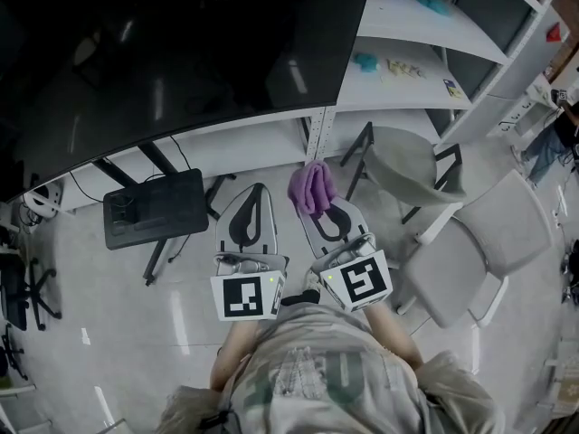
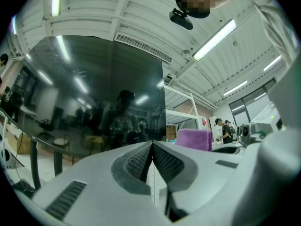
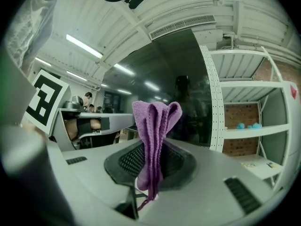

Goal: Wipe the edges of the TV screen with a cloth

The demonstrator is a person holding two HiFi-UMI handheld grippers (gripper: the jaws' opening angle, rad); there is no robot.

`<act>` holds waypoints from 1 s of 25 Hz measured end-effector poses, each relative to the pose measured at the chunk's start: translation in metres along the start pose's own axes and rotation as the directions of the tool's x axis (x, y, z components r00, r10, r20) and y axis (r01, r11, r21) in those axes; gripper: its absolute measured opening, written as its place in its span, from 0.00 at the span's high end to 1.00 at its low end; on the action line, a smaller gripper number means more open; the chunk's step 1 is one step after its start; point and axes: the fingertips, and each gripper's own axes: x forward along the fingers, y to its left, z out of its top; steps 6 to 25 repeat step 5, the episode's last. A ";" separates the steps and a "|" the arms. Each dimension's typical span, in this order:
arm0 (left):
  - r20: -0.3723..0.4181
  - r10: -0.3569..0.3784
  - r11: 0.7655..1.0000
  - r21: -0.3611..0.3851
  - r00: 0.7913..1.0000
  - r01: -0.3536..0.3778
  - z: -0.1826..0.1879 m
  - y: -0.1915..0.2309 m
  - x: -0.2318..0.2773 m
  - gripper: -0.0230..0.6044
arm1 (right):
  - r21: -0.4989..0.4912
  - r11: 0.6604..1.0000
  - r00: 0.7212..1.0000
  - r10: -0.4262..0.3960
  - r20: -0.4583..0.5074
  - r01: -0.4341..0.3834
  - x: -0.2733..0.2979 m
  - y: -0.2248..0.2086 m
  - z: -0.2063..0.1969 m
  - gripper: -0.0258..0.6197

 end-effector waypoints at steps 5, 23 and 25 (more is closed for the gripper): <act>-0.005 0.010 1.000 -0.010 1.000 -0.010 0.001 0.005 -0.007 0.94 | -0.016 1.000 1.000 0.000 -0.011 0.000 -0.001 0.008 0.003 0.86; -0.005 0.010 1.000 -0.010 1.000 -0.010 0.001 0.005 -0.007 0.94 | -0.016 1.000 1.000 0.000 -0.011 0.000 -0.001 0.008 0.003 0.86; -0.005 0.010 1.000 -0.010 1.000 -0.010 0.001 0.005 -0.007 0.94 | -0.016 1.000 1.000 0.000 -0.011 0.000 -0.001 0.008 0.003 0.86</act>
